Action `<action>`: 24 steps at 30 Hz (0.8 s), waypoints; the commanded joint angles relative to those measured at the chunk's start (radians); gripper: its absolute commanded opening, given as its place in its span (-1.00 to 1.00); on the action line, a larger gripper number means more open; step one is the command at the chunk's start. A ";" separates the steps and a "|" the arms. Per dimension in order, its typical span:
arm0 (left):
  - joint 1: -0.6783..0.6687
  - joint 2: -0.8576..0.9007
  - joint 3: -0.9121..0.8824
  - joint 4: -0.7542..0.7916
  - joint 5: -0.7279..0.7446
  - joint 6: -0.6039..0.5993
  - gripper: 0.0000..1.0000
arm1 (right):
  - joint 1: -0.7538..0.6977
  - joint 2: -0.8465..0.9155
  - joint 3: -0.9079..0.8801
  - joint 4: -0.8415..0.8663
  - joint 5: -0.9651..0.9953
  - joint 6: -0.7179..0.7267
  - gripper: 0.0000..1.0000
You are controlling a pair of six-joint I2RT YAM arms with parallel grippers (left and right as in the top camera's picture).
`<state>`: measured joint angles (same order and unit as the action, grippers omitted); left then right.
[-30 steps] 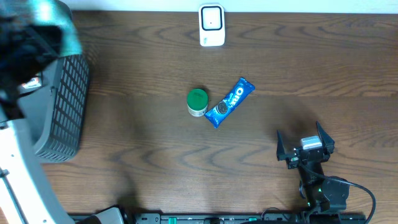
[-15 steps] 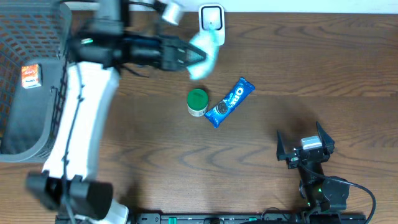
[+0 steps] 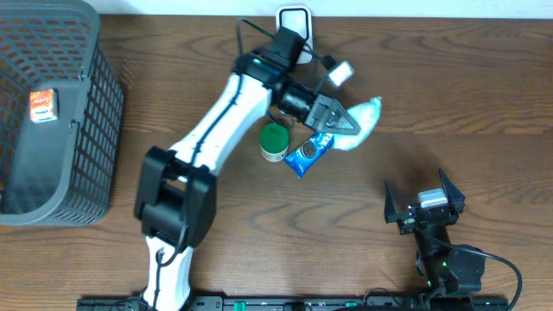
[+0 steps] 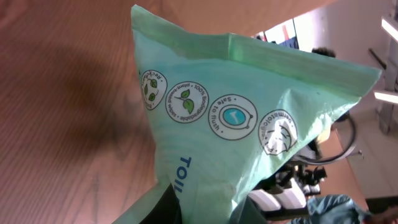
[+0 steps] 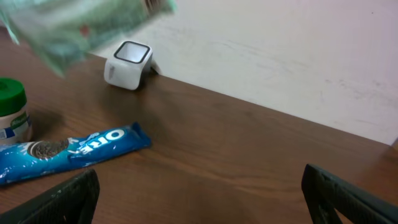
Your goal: Scan the item barcode
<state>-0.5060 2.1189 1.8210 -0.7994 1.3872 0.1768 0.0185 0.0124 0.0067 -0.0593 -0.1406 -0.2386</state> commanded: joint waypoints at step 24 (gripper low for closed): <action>-0.322 0.169 -0.005 0.179 -1.323 -0.318 -0.84 | -0.003 -0.006 -0.001 -0.004 0.001 -0.002 0.98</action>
<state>-0.8452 2.2261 1.8194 -0.6201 0.1482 -0.1314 0.0185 0.0124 0.0067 -0.0593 -0.1410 -0.2386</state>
